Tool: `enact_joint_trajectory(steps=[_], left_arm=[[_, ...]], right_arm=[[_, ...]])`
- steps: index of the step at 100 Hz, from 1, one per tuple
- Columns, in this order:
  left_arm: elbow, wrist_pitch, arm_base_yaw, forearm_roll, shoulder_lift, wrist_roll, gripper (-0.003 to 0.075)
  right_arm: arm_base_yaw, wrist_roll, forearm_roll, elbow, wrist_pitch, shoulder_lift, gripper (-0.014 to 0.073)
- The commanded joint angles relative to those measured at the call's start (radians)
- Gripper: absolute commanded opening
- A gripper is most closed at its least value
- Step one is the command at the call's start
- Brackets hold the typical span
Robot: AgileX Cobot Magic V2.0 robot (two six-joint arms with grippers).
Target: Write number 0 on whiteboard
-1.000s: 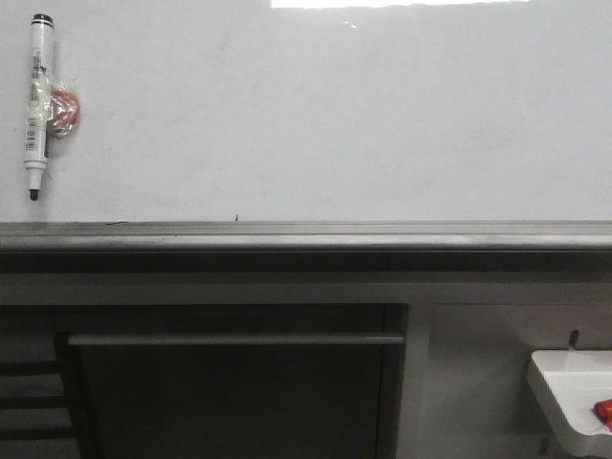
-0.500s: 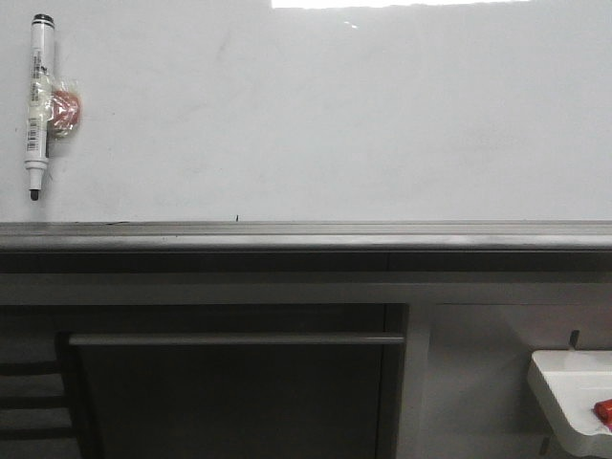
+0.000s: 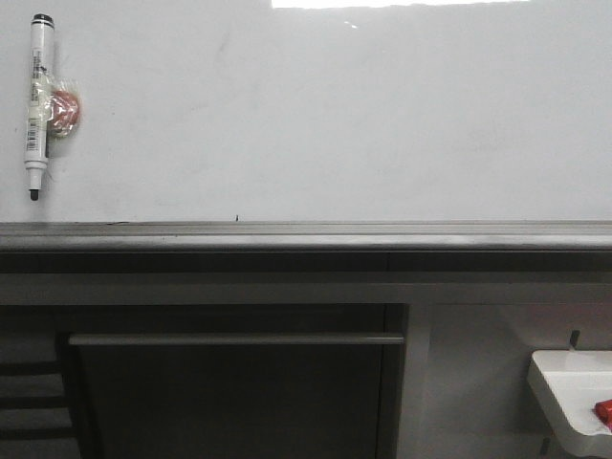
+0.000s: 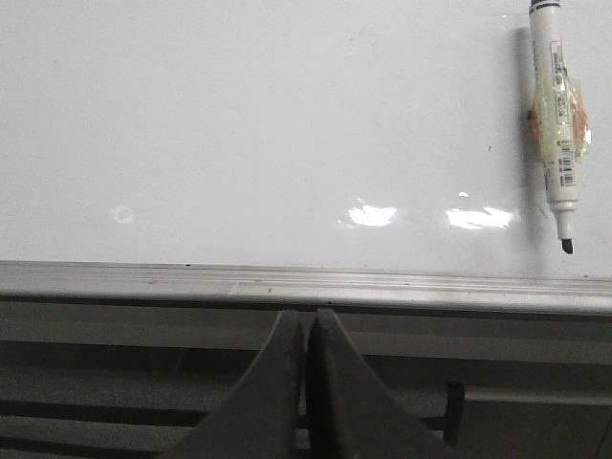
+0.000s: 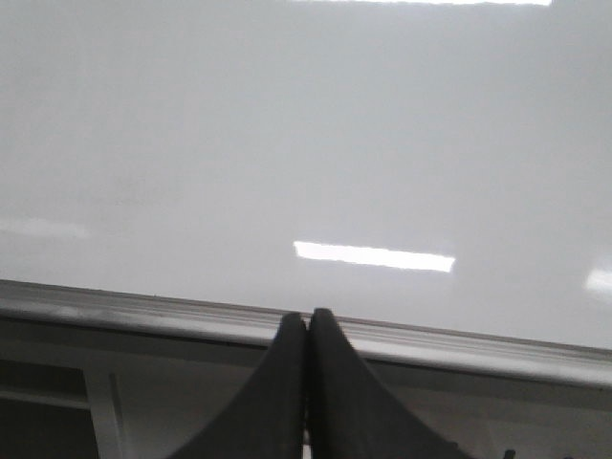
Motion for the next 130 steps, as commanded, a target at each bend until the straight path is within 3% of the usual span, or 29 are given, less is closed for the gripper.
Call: enact_joint_trajectory(steps=[1, 33, 55, 72, 81, 101, 118, 130], left_arm=[[0.012, -0.087, 0.001, 0.002, -0.024, 0.000, -0.0020], [0.012, -0.229, 0.001, -0.065, -0.024, 0.000, -0.0020], [0.012, -0.333, 0.001, -0.177, -0.024, 0.000, -0.0020], [0.009, -0.347, 0.001, -0.279, -0.024, 0.000, -0.0020], [-0.011, -0.302, 0.001, -0.305, -0.020, 0.000, -0.0021], [-0.158, -0.062, 0.001, -0.305, 0.104, 0.009, -0.0021], [-0.323, 0.083, 0.001, -0.279, 0.283, 0.162, -0.0020], [-0.440, 0.164, 0.001, -0.279, 0.397, 0.189, -0.0020]], right_arm=[[-0.006, -0.006, -0.009, 0.023, -0.141, -0.020, -0.0055], [-0.006, -0.006, -0.009, 0.023, -0.308, -0.020, -0.0055], [-0.006, -0.006, 0.086, 0.021, -0.265, -0.020, -0.0055], [-0.006, -0.006, 0.169, -0.020, -0.093, -0.012, -0.0055], [-0.006, -0.006, 0.175, -0.063, -0.083, 0.015, -0.0055], [-0.006, -0.006, 0.176, -0.260, 0.136, 0.153, -0.0055], [-0.006, -0.006, 0.176, -0.433, 0.269, 0.333, -0.0054], [-0.006, -0.006, 0.184, -0.538, 0.393, 0.474, -0.0054]])
